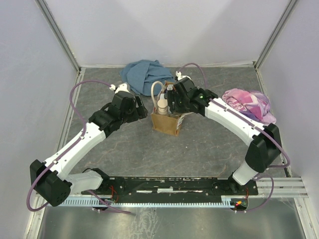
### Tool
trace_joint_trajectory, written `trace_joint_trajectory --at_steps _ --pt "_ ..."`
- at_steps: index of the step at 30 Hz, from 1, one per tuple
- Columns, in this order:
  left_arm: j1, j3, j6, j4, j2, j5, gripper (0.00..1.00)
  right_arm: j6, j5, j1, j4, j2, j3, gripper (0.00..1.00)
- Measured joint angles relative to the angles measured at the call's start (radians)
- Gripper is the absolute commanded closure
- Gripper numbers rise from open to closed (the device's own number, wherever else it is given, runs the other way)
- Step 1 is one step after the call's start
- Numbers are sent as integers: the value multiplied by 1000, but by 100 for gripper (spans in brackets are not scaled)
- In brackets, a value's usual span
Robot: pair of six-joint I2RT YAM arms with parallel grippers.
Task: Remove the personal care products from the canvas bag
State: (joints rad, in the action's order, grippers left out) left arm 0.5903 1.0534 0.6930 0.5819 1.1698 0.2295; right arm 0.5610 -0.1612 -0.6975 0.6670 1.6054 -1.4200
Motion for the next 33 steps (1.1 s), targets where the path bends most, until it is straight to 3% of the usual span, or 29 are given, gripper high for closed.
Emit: trace_joint_trajectory --at_steps 12,20,27,33 --pt "0 0 0 0 3 0 19 -4 -25 0 119 154 -119 32" --pt "0 0 0 0 15 -4 19 2 -23 0 158 158 -134 65" --pt "0 0 1 -1 16 -4 19 -10 -24 0 225 166 -180 70" --pt "0 -5 1 0 16 -4 19 -47 -35 -1 324 179 -318 69"
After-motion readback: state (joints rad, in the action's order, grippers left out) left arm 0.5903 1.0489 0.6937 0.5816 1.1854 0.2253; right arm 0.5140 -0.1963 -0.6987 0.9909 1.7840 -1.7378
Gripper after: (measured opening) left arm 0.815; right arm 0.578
